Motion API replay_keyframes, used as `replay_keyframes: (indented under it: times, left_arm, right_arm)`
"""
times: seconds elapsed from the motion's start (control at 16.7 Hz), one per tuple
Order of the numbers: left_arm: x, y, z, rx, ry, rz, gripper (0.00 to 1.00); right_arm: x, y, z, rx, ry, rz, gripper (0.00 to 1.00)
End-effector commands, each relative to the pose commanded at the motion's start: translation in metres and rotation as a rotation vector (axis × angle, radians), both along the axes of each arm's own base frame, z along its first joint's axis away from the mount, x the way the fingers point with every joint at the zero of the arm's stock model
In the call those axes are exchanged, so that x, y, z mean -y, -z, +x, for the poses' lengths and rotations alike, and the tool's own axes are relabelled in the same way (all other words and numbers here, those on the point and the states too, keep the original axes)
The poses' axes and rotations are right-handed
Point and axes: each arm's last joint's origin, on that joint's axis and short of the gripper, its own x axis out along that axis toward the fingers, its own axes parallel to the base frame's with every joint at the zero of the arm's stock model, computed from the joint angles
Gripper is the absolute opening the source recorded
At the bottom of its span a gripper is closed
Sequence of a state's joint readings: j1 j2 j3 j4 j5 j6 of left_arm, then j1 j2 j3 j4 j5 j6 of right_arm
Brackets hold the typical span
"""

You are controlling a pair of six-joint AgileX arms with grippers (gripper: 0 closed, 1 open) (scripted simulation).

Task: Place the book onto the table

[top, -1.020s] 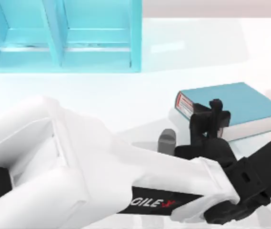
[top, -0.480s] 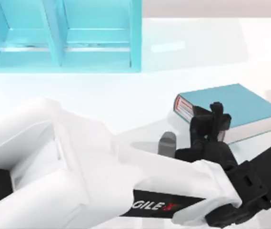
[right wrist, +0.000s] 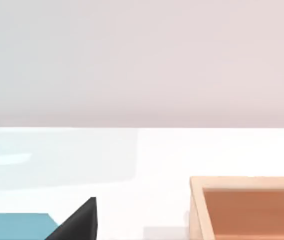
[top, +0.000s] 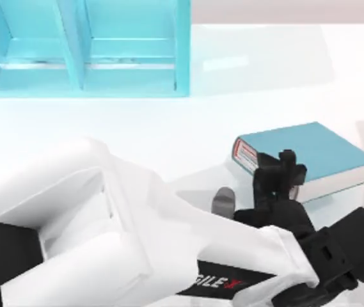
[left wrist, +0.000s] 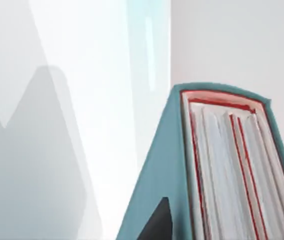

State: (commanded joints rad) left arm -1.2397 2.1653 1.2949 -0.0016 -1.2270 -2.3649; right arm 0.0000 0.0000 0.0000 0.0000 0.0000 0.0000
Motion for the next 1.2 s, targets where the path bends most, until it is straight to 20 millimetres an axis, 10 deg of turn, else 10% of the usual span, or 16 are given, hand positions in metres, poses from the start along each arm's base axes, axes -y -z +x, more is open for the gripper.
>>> replay_keyframes:
  times: [0.3, 1.08, 1.2]
  left_arm:
    - [-0.0007, 0.0081, 0.0000, -0.001, 0.000, 0.004, 0.00]
    - [-0.0007, 0.0081, 0.0000, -0.001, 0.000, 0.004, 0.98]
    - [-0.0007, 0.0081, 0.0000, -0.001, 0.000, 0.004, 1.00]
  right_arm:
    - [0.0000, 0.0000, 0.0000, 0.000, 0.000, 0.000, 1.00]
    - [0.0000, 0.0000, 0.0000, 0.000, 0.000, 0.000, 1.00]
    - [0.0000, 0.0000, 0.0000, 0.000, 0.000, 0.000, 1.00]
